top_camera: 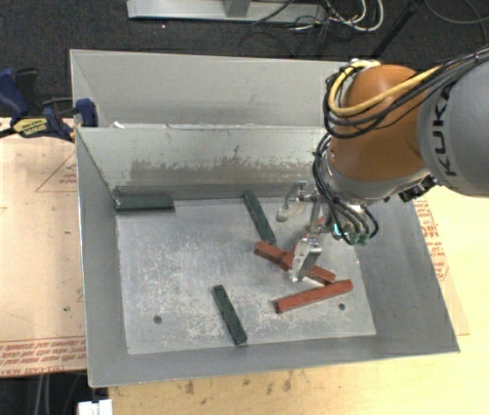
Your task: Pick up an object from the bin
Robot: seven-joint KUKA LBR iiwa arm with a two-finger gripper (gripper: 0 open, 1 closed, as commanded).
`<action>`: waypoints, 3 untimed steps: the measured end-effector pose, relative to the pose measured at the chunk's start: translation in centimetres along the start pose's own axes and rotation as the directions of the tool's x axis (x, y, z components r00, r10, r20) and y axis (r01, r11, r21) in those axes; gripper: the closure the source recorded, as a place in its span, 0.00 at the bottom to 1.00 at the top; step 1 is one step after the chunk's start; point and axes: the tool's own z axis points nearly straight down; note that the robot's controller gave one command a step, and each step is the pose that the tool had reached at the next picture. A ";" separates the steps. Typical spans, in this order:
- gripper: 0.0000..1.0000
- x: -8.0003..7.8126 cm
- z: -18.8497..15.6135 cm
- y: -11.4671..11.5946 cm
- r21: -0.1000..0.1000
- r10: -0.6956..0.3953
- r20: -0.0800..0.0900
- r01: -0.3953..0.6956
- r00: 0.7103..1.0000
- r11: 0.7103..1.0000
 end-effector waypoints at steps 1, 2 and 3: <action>0.00 -0.2 -0.4 0.0 0.000 0.000 0.008 0.000 1.000 1.000; 0.00 -0.2 -0.4 0.0 0.000 0.000 0.008 0.000 1.000 1.000; 0.00 -3.7 1.9 -0.4 0.001 -0.041 0.014 0.041 0.999 0.999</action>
Offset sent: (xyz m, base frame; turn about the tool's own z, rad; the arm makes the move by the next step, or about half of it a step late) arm 0.0193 -0.0338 -0.1161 -0.4863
